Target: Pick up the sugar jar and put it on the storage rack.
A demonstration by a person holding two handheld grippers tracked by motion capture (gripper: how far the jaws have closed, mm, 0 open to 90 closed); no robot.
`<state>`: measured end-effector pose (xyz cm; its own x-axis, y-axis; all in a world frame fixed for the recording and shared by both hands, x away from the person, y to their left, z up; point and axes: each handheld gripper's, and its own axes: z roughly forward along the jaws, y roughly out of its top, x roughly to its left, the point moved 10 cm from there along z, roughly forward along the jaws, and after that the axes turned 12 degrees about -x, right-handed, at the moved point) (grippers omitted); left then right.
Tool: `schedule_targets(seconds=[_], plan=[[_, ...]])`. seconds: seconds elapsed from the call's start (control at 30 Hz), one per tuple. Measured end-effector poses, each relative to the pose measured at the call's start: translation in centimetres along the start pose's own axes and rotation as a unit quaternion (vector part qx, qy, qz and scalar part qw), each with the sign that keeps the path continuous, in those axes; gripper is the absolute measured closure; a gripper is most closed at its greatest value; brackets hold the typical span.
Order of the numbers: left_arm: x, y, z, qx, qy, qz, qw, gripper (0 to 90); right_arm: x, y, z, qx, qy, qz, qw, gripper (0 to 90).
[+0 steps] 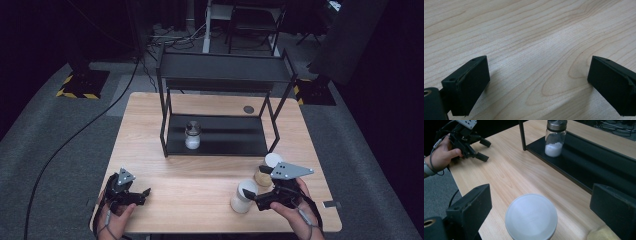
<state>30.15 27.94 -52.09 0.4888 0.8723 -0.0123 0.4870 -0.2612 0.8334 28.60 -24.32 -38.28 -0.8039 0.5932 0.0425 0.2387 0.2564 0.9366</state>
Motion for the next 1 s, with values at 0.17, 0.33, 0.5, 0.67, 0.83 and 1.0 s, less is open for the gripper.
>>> schedule_targets(seconds=[0.17,0.33,0.5,0.67,0.83,1.0], plan=[[0.0,0.0,0.0,0.000,0.000,0.000,1.0000,3.5,0.3,-0.8,0.6,0.007,0.003,-0.003,1.0000,4.2],[0.0,0.0,0.0,0.000,0.000,-0.001,1.0000,3.5,0.5,-1.7,1.1,0.011,0.005,-0.003,0.9999,5.2],[0.0,0.0,0.0,0.000,0.000,0.000,1.0000,3.5,0.6,-2.4,1.6,0.019,0.007,-0.001,0.9998,6.9],[0.0,0.0,0.0,0.000,0.000,-0.001,1.0000,3.5,0.5,-3.2,2.1,0.031,0.008,-0.001,0.9995,10.6],[0.0,0.0,0.0,0.000,0.000,-0.001,1.0000,3.5,0.4,-3.8,2.5,0.044,0.008,-0.004,0.9990,17.4],[0.0,0.0,0.0,0.000,0.000,-0.001,1.0000,3.5,0.4,-4.0,2.8,0.055,0.008,-0.014,0.9984,27.2]])
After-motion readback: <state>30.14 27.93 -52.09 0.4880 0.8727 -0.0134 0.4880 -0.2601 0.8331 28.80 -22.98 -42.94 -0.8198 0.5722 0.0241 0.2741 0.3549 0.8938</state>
